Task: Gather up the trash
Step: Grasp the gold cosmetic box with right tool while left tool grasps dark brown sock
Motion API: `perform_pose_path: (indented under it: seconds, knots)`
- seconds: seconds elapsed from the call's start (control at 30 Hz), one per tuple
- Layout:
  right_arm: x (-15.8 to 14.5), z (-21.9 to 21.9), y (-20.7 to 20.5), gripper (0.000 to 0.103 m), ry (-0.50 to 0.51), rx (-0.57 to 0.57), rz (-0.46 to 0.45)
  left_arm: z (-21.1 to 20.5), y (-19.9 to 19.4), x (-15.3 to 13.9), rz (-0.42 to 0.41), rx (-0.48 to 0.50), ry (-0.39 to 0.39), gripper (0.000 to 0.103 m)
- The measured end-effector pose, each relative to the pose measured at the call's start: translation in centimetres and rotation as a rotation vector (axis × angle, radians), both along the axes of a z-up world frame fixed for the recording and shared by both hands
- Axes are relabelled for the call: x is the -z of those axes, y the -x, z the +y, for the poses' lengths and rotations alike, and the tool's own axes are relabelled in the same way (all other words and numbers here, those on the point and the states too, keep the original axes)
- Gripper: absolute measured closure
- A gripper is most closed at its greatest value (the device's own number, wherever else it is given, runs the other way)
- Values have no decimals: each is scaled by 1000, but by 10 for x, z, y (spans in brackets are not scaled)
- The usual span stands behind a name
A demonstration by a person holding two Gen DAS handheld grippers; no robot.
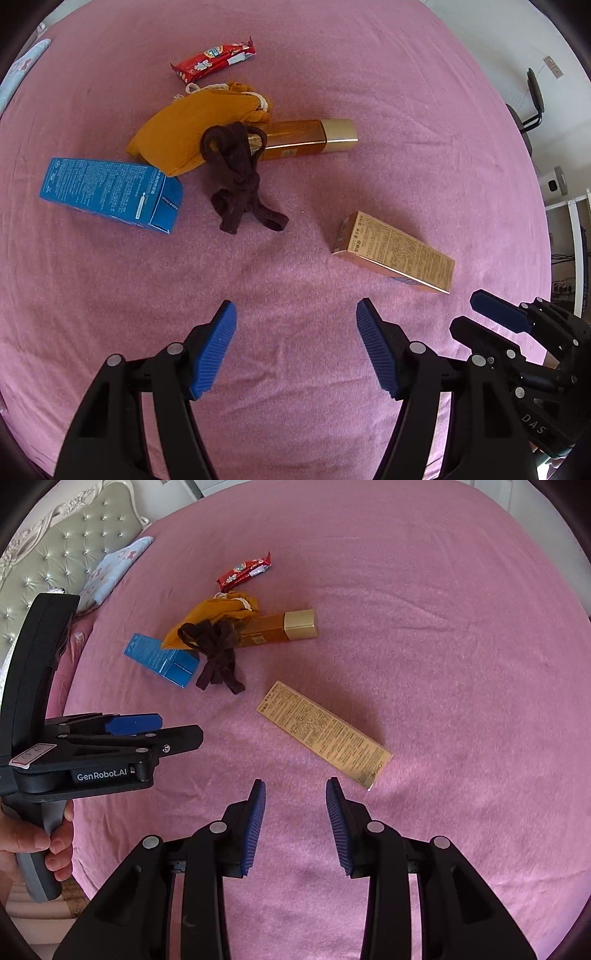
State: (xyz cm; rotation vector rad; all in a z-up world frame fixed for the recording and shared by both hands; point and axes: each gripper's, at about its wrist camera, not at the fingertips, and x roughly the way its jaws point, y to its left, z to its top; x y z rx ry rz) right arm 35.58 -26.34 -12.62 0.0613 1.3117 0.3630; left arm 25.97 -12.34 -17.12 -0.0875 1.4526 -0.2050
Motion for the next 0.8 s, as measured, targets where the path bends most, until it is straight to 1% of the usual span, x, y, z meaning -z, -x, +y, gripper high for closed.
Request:
perform_pose_path:
  seconds: [0.13,0.3,0.37,0.43,0.5,0.57,0.67,0.8]
  knots:
    - [12,10,-24,68,38,-79,-3,4,-11,15,23,-17,-15,36]
    - [28,31,-39,61,117,-202,-13,8,-19,32,55,-15,-34,36]
    - [33,38,-41,56,148,-237,-23,10,-21,38,66,-14,-42,36]
    - [38,43,-43,55,168,-266,-21,13,-22,41,72,-14,-44,36]
    - [46,46,-46,54,183,-277,-17,15,-25,44,73,-15,-45,36]
    - [50,48,-48,51,189,-279,-18,17,-29,46,75,-17,-44,36]
    - [55,49,-54,49,191,-264,-20,18,-38,50,75,-19,-46,36]
    - [61,42,-64,47,147,-217,2,18,-52,57,73,-27,-40,36]
